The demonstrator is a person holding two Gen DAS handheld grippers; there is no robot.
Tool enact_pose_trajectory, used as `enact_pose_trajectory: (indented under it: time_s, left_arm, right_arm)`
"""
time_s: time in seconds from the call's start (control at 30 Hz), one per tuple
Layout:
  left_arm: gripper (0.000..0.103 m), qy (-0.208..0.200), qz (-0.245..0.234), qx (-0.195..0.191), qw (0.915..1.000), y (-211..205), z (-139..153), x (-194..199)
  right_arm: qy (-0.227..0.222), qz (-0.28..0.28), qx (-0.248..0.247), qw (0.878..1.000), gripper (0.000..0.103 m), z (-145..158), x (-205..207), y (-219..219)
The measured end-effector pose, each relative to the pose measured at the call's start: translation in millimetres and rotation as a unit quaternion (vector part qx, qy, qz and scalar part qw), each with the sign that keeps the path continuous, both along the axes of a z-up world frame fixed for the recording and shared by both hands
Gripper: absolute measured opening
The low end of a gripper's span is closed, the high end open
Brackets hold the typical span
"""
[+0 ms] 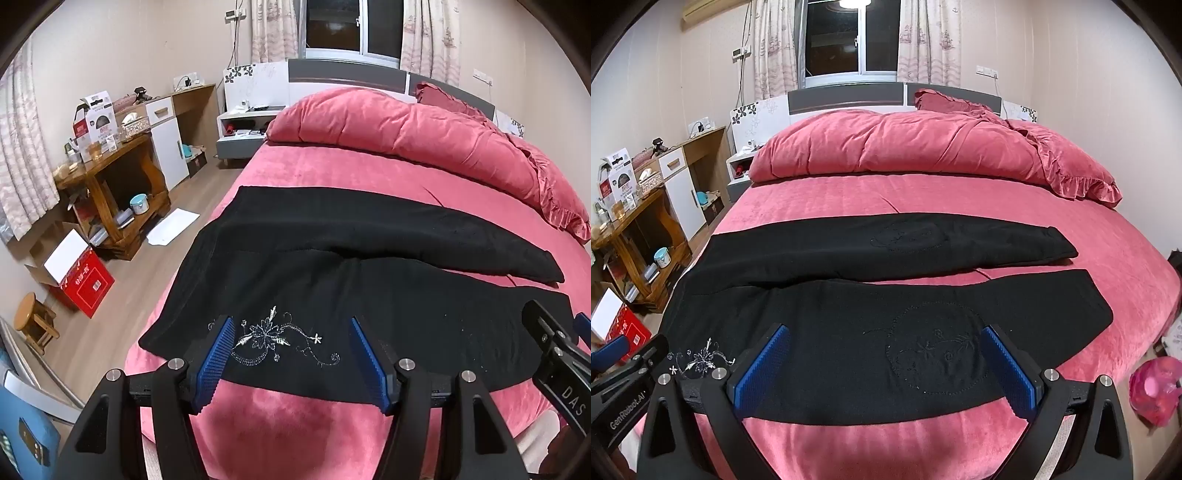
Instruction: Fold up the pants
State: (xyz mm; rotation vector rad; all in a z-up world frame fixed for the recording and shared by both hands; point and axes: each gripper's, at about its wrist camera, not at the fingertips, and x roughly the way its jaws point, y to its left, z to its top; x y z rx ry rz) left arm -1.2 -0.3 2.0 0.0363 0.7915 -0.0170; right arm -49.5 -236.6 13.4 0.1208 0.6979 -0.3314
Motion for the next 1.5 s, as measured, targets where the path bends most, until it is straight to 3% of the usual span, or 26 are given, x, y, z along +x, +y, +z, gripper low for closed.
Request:
enact_pose_trajectory:
  time_s: [1.5]
  left_arm:
    - [0.065,0.009,-0.004,-0.002,1.0,-0.1,-4.5,2.4]
  right_arm:
    - [-0.005,0.002,0.0,1.0,0.103,3.2,-1.9,0.6]
